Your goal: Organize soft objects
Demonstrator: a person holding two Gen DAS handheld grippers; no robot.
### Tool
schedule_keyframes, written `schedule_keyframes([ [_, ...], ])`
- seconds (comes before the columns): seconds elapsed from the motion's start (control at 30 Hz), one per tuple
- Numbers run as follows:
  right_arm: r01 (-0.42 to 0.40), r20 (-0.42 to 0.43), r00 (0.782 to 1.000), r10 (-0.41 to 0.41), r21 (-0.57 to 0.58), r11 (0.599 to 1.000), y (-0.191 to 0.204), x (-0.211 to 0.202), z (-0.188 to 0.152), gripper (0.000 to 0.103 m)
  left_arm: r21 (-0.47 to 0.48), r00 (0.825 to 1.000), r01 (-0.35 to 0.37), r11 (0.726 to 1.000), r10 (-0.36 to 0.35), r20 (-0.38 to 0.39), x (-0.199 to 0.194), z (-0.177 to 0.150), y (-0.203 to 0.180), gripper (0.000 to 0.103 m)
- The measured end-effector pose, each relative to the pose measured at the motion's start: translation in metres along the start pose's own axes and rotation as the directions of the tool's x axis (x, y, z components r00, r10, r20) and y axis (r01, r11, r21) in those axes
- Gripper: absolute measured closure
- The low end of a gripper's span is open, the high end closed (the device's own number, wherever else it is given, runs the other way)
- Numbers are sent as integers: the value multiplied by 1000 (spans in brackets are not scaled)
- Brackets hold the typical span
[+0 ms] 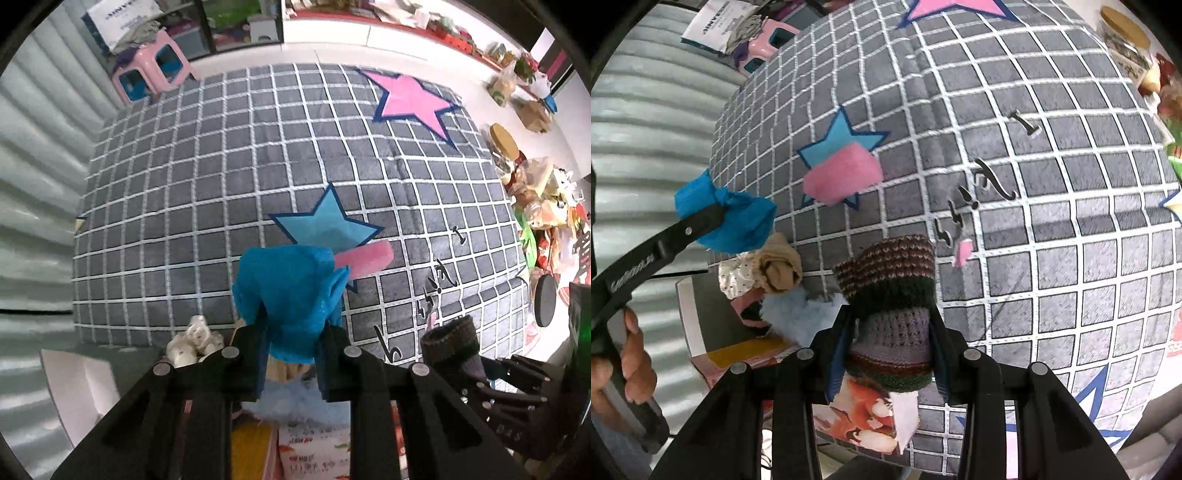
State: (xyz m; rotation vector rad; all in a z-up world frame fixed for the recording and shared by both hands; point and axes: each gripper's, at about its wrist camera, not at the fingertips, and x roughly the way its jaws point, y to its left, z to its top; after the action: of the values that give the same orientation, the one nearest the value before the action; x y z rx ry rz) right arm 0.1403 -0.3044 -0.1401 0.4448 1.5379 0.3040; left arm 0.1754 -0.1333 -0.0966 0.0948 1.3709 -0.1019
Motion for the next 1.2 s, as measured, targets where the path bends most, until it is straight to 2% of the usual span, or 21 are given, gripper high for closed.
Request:
schedule_keyframes([
  [0.33,13,28,1000,-10,-102,995,43,-13,2,63,-52,997,-22,998,26,76,-40,-29,27,80],
  [0.43,20,32,999,-16,-129,991,54,-16,-3,63,-73,996,-4,997,10,84,-49,-40,36,80],
  [0.57,30,37,999,-25,-150,988,65,-18,-14,63,-69,994,-10,998,17,106,-60,-57,42,80],
  [0.83,41,54,998,-33,-153,987,83,-24,-36,63,-79,991,26,997,-16,132,-83,-91,55,80],
  [1.2,39,83,996,-23,-202,979,127,-34,-74,63,-104,980,32,994,-11,200,-115,-130,82,80],
])
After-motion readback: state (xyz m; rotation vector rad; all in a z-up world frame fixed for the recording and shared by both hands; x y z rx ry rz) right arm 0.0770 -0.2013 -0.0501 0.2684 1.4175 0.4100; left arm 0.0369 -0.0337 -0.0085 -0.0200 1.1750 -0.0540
